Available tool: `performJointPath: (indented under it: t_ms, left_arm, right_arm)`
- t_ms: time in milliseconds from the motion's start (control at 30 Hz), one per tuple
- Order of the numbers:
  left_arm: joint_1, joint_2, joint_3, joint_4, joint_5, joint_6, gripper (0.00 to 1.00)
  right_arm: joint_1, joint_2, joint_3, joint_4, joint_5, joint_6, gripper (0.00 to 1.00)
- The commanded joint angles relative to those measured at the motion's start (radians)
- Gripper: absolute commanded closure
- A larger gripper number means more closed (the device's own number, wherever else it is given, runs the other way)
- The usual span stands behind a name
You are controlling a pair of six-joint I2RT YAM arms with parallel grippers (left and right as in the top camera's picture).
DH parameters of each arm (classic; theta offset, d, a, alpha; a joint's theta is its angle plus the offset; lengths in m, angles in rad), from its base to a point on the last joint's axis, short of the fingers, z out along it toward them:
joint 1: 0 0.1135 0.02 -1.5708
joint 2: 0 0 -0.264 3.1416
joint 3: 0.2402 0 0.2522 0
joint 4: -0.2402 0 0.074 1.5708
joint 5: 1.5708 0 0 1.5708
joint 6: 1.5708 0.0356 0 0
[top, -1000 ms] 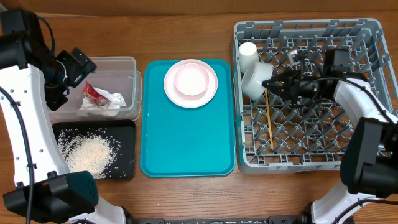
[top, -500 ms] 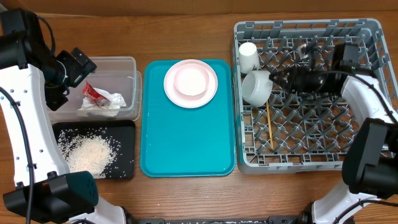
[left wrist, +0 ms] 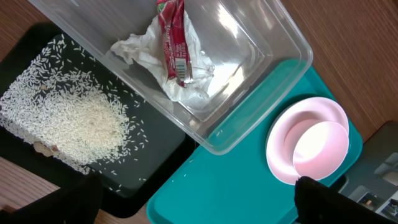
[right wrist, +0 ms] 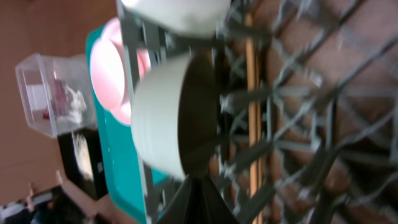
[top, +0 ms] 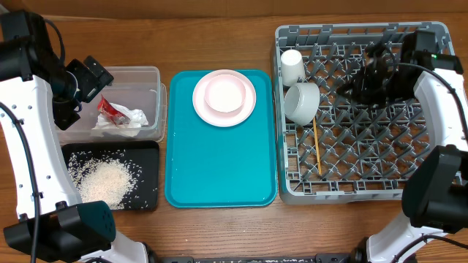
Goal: Sort waste into correct bins and load items into the dishwasher
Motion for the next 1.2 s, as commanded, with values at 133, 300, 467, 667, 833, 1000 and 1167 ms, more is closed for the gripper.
performJointPath:
  t_ms: [133, 300, 467, 667, 833, 1000, 1167]
  left_arm:
    - [-0.002, -0.024, 0.018, 0.001, 0.001, 0.013, 0.0]
    - [-0.002, -0.024, 0.018, 0.001, 0.001, 0.013, 0.0]
    - [-0.002, -0.024, 0.018, 0.001, 0.001, 0.013, 0.0]
    - [-0.002, -0.024, 0.018, 0.001, 0.001, 0.013, 0.0]
    - [-0.002, -0.024, 0.018, 0.001, 0.001, 0.013, 0.0]
    - [-0.002, -0.024, 0.018, 0.001, 0.001, 0.013, 0.0]
    - [-0.002, -0.024, 0.018, 0.001, 0.0, 0.013, 0.0]
  right_arm:
    - [0.089, 0.004, 0.02, -0.122, 0.071, 0.006, 0.96]
    - [0.161, 0.005, 0.02, -0.113, 0.15, 0.026, 0.96]
    - [0.219, 0.005, 0.019, -0.074, 0.243, 0.102, 0.96]
    - [0.262, 0.005, 0.004, -0.002, 0.273, 0.133, 0.96]
    - [0.269, 0.007, -0.002, 0.055, 0.378, 0.204, 0.94]
    - [0.269, 0.007, -0.002, 0.106, 0.391, 0.207, 0.89]
    - [0.269, 0.006, 0.002, 0.139, 0.387, 0.207, 0.89]
